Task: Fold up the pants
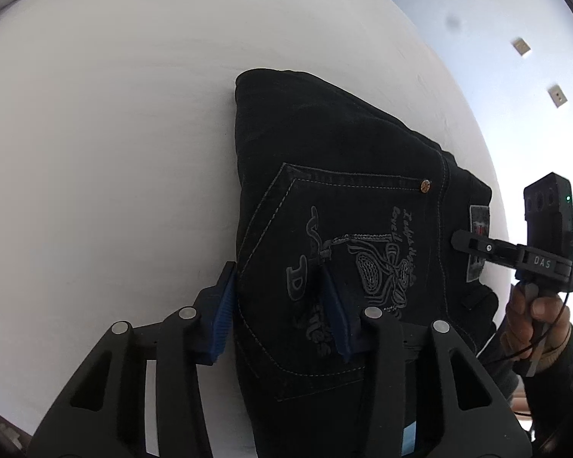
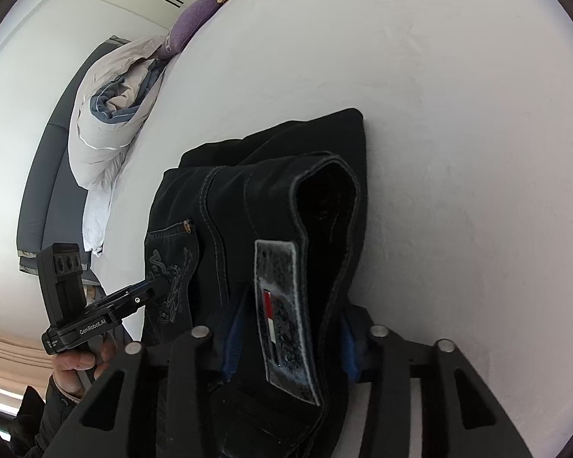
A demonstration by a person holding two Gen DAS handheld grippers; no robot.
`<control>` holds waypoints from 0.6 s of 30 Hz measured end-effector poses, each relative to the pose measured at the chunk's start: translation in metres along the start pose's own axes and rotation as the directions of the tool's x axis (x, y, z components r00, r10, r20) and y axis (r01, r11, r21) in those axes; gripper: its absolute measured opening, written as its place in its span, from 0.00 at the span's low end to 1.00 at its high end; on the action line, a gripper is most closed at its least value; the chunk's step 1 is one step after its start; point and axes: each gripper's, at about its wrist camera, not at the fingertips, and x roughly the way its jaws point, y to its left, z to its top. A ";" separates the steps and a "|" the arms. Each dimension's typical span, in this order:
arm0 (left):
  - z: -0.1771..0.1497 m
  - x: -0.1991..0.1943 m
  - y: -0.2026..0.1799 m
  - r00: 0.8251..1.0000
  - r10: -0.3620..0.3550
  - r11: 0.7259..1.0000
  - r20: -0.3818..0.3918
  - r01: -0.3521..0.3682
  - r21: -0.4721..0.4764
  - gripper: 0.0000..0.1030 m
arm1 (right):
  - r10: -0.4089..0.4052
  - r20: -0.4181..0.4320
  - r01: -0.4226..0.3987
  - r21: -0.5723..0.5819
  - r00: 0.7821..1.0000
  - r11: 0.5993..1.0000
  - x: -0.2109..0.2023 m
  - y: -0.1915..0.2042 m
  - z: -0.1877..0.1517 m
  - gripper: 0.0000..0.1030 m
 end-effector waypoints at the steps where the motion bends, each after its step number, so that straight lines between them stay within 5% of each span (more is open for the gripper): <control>1: 0.000 0.002 -0.006 1.000 0.011 1.000 0.000 -0.011 0.012 0.34 | 0.003 0.004 -0.003 -0.001 1.000 1.000 0.000 0.001 0.000 0.31; 8: -0.002 -0.011 -0.033 0.996 0.061 0.998 0.062 -0.061 0.010 0.18 | -0.091 0.078 0.103 -0.159 0.993 0.982 -0.014 0.036 -0.002 0.18; 13: 0.013 -0.040 -0.052 0.988 0.042 0.999 0.149 -0.045 0.018 0.17 | -0.085 0.148 0.123 -0.265 0.985 0.957 -0.039 0.068 0.005 0.17; 18: 0.052 -0.056 -0.074 0.968 0.063 0.996 0.241 -0.077 0.052 0.17 | -0.057 0.210 0.121 -0.303 0.976 0.945 -0.064 0.083 0.047 0.17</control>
